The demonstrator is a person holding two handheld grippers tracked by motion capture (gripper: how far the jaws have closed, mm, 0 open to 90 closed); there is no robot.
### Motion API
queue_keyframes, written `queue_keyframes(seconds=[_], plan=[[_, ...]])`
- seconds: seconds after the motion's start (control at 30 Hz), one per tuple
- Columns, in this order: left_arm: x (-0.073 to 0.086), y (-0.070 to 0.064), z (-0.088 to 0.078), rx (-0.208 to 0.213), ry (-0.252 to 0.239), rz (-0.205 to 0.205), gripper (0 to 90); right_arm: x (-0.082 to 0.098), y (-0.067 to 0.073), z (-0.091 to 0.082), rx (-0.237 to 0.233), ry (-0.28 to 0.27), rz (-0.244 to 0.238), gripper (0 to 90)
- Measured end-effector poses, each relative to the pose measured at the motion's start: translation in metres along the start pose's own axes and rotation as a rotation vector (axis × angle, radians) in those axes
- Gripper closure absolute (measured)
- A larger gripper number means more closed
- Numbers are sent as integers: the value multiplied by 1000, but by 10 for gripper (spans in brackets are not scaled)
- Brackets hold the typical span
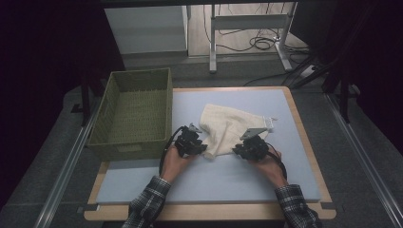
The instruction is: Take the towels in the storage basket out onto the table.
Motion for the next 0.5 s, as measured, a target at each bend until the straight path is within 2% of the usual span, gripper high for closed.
queue_keyframes(seconds=[0.07, 0.13, 0.23, 0.5], plan=[[1, 1, -1, 5, -3, -6, 716, 0, 1, 0, -12, -3, 0, 838], [2, 1, -1, -7, 1, 14, 754, 0, 2, -1, -13, -6, 0, 865], [3, 2, -2, 5, -2, 2, 832, 1, 1, -3, -24, -15, 14, 879], [5, 2, -5, -11, -1, 7, 890, 3, -3, -16, -32, -27, 33, 891]])
Point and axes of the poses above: each handheld gripper's, and its own axes: z roughly forward along the jaws, x roughly out of its underside, y roughly to its left, the point moved 5 cm from there along z, roughly forward along the jaws, and after that the axes turned 1 degree about -z, right-handed, at the moved point
